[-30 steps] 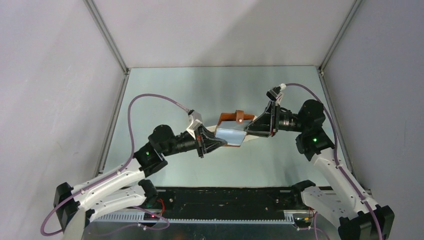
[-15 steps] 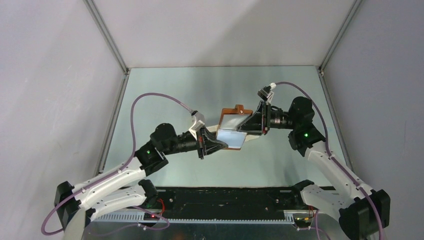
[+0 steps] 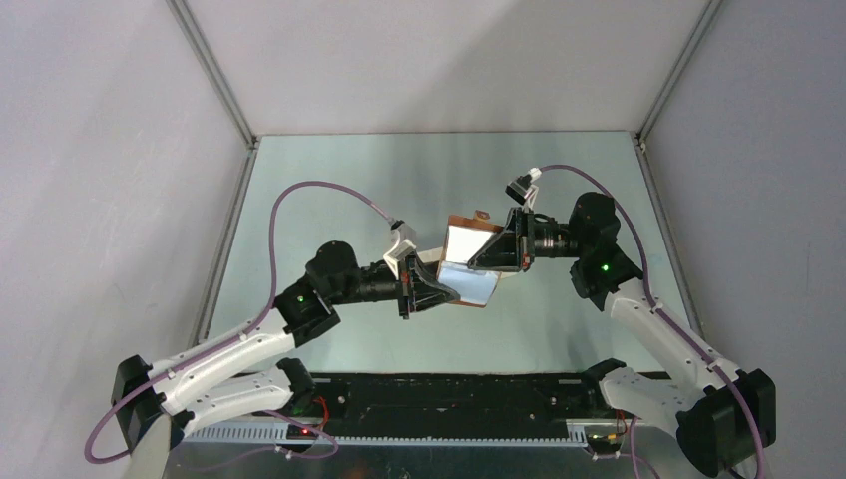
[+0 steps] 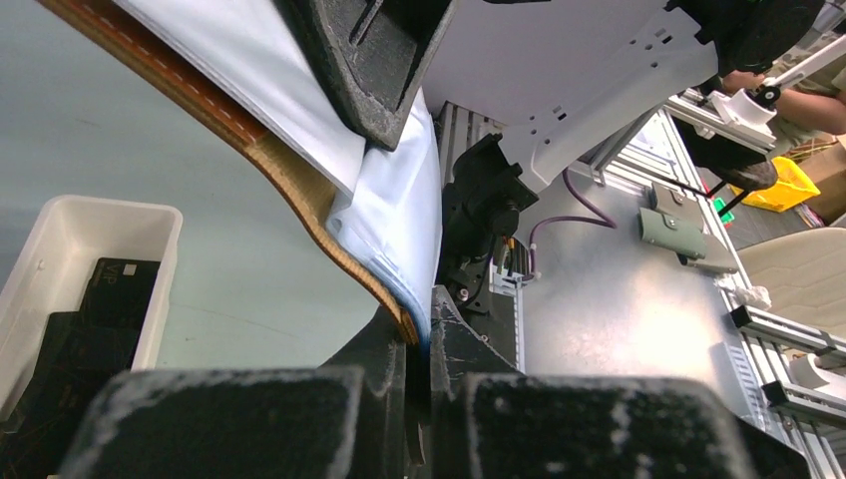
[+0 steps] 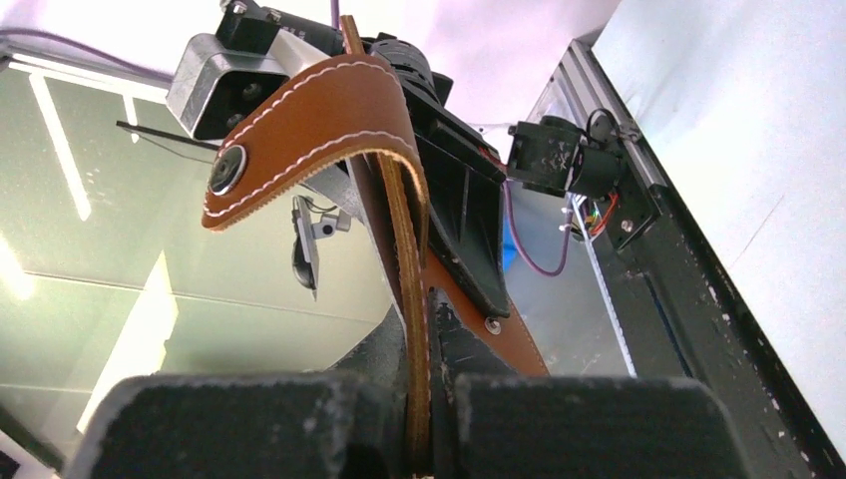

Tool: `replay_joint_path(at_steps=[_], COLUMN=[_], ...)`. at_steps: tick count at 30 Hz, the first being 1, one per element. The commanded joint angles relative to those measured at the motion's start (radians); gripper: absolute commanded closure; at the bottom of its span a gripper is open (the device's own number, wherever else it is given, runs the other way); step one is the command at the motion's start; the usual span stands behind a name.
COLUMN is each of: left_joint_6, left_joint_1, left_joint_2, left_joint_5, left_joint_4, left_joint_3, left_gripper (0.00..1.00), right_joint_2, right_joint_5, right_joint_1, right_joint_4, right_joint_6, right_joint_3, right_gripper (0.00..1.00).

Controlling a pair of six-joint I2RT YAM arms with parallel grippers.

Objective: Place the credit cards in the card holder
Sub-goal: Place the card holder at the center of the board.

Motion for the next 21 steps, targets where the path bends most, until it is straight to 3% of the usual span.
replay_joint_path(at_steps=[1, 5, 10, 21], left_joint_6=[0.047, 0.118, 0.183, 0.238], left_joint_1=[-0.002, -0.002, -0.002, 0.002], left_joint_2=[-0.009, -0.03, -0.035, -0.031], left_joint_5=[-0.049, -0.088, -0.115, -0.187], left_joint_4=[-0.062, -0.075, -0.078, -0.099], left_joint_3=[0.034, 0.03, 0.032, 0.013], left_gripper=[1.0, 1.0, 1.0, 1.0], right_joint_2=[-0.008, -0.022, -0.039, -0.048], right_joint_5=[-0.075, -0.119, -0.146, -0.191], right_joint_1=[-0.017, -0.024, -0.025, -0.022], right_joint_4=[-0.088, -0.134, -0.075, 0.255], right_joint_6=[0.018, 0.059, 0.138, 0.335], right_joint_3=[0.013, 0.013, 0.013, 0.012], right_gripper=[1.0, 1.0, 1.0, 0.93])
